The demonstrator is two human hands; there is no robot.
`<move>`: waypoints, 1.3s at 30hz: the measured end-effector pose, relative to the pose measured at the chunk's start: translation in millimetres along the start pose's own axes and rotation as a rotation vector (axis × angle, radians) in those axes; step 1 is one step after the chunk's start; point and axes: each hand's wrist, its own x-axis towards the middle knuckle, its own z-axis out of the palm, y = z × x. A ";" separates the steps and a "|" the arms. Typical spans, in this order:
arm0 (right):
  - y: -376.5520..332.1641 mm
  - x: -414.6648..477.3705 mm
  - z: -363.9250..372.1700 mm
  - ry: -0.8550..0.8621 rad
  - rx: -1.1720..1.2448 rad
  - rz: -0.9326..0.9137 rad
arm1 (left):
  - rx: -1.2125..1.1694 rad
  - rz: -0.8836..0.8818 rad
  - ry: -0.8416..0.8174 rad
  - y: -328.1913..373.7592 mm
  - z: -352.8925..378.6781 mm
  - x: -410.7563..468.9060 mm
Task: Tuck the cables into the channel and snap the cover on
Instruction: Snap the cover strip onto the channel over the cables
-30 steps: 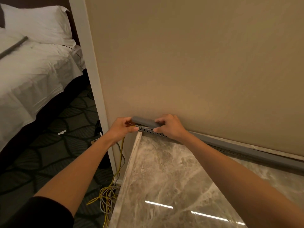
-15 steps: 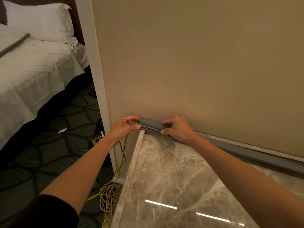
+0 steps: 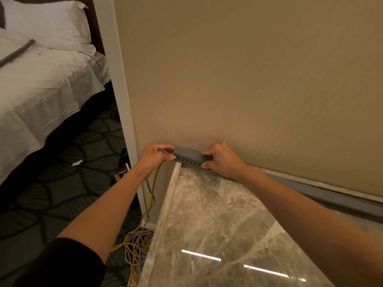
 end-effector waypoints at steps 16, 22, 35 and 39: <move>-6.2 -3.2 5.1 0.066 -0.025 0.042 | 0.137 0.118 -0.101 0.8 -6.8 -3.7; -1.0 1.9 5.5 -0.001 -0.019 0.009 | 0.142 0.128 -0.140 -10.8 -2.4 -4.9; 6.7 7.5 -7.3 -0.062 0.106 -0.007 | 0.065 0.190 -0.002 -13.0 13.4 -1.1; 7.7 6.7 -8.4 -0.083 0.102 -0.018 | -0.014 0.144 0.050 -13.0 15.0 0.9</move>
